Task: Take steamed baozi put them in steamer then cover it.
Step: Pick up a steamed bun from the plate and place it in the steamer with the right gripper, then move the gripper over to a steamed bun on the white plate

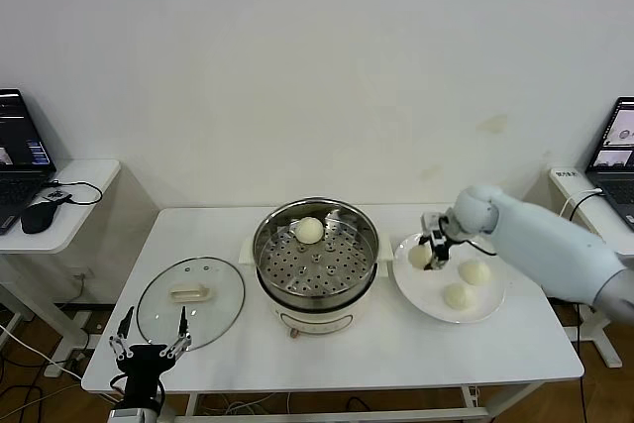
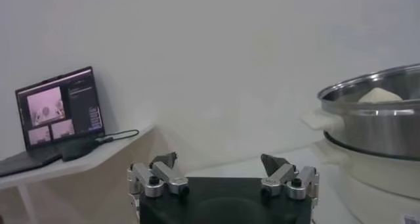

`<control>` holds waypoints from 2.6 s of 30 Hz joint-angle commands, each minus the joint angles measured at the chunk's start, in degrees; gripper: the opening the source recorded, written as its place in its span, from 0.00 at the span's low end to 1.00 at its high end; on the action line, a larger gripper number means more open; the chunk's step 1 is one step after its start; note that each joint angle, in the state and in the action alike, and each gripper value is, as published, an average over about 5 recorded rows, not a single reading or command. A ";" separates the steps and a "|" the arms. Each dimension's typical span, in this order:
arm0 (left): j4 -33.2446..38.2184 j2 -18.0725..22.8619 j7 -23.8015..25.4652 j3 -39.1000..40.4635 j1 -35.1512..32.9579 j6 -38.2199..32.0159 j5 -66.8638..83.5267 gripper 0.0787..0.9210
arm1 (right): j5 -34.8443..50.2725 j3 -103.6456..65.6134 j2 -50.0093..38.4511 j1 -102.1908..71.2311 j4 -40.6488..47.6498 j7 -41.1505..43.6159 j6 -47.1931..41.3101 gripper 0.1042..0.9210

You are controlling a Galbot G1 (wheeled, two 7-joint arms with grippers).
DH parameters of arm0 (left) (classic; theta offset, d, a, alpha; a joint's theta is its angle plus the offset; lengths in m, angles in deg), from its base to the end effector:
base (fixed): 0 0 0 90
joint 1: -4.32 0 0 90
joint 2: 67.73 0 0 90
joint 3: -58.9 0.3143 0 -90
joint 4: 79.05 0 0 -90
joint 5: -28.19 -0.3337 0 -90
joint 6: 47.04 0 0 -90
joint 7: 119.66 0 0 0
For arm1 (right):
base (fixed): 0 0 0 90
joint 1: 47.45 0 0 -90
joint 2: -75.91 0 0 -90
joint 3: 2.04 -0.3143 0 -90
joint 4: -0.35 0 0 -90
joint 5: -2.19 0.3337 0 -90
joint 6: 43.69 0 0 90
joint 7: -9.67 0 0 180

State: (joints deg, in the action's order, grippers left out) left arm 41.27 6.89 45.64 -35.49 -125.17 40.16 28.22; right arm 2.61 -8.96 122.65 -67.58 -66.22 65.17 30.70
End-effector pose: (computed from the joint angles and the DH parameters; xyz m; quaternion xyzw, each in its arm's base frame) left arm 0.1359 0.0599 -0.2867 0.0784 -0.9872 -0.1353 0.0329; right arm 0.5139 -0.0850 -0.1491 0.4626 -0.5905 0.5594 0.3529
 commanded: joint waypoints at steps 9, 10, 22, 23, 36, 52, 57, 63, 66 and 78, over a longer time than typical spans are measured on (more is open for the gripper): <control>0.53 -0.40 -0.01 0.02 0.14 -0.05 0.29 0.88 | 21.40 14.42 2.44 29.31 -13.34 -1.71 -7.57 0.67; 0.53 -0.40 -0.01 0.00 0.16 -0.06 0.31 0.88 | 22.73 14.80 3.61 29.57 -13.74 -2.32 -8.34 0.67; -0.15 -0.03 0.00 -1.04 1.09 -0.17 0.51 0.88 | 30.78 15.20 22.23 21.16 -9.95 -10.09 -17.55 0.67; -0.19 0.03 0.01 -1.09 1.17 -0.17 0.54 0.88 | 30.78 15.21 23.26 20.32 -9.48 -10.59 -18.30 0.67; -0.57 0.62 -0.08 -0.71 1.77 -0.38 0.52 0.88 | 32.16 15.42 30.05 13.87 -6.37 -17.01 -26.02 0.67; -0.22 0.75 -0.18 -0.80 1.38 -0.78 0.58 0.88 | 28.56 15.12 32.89 10.04 -1.44 -17.53 -25.99 0.70; -0.11 0.84 -0.18 -0.68 1.35 -0.78 0.54 0.88 | 28.04 14.70 30.82 11.45 -2.89 -16.63 -25.97 0.83; 0.12 0.76 -0.18 -0.63 1.37 -0.71 0.50 0.88 | 27.45 13.42 22.61 18.21 -8.85 -10.20 -24.42 0.88; 0.43 0.63 -0.13 -0.49 1.46 -0.55 0.48 0.88 | 25.71 13.42 16.09 22.48 -13.05 -4.89 -21.69 0.88; 0.73 -0.38 0.02 0.45 1.43 -0.21 -0.10 0.88 | 9.11 16.86 -13.52 27.12 -26.67 10.45 -6.62 0.88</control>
State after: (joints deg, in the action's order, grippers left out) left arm 42.05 6.52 45.62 -35.04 -123.71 39.97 28.11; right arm 21.83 6.52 129.88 -44.28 -83.63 65.34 14.90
